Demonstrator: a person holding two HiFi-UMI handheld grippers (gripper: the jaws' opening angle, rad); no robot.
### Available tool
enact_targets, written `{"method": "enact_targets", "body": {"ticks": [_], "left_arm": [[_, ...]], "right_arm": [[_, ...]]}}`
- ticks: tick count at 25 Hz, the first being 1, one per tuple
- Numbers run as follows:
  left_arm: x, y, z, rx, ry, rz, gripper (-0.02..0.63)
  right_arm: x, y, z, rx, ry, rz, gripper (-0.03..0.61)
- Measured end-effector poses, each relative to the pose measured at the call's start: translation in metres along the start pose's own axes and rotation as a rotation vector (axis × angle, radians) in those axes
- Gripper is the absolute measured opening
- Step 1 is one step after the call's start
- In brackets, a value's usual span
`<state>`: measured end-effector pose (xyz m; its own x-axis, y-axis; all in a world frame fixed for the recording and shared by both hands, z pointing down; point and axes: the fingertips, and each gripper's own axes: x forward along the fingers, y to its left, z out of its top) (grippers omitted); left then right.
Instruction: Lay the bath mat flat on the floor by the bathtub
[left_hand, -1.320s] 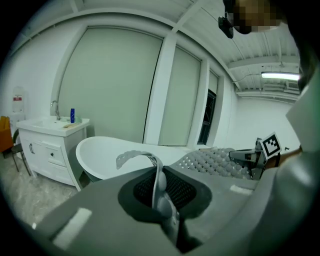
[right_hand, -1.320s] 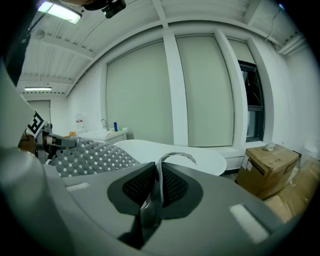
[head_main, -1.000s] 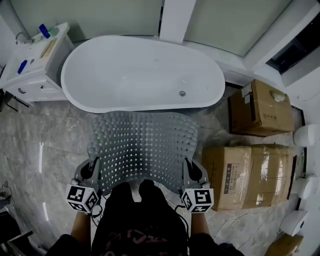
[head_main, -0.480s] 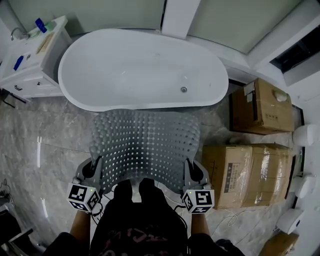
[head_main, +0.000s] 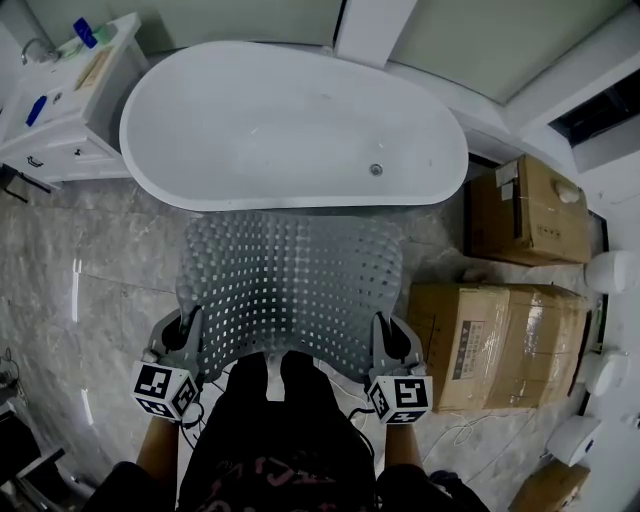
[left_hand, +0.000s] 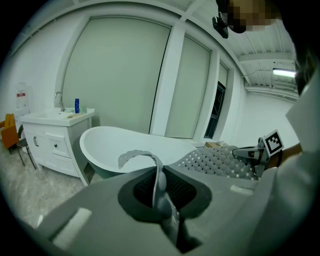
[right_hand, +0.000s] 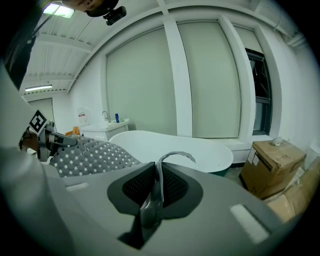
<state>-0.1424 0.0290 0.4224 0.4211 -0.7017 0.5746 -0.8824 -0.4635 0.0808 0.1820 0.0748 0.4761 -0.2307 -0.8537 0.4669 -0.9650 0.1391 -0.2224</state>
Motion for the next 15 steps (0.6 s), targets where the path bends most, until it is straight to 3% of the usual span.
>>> {"method": "enact_targets", "body": {"ticks": [15], "left_arm": [[0.019,0.023,-0.037,0.022,0.036,-0.029,0.017]], "right_arm": [[0.025,0.013,-0.033,-0.036,0.039,0.006,0.055]]}}
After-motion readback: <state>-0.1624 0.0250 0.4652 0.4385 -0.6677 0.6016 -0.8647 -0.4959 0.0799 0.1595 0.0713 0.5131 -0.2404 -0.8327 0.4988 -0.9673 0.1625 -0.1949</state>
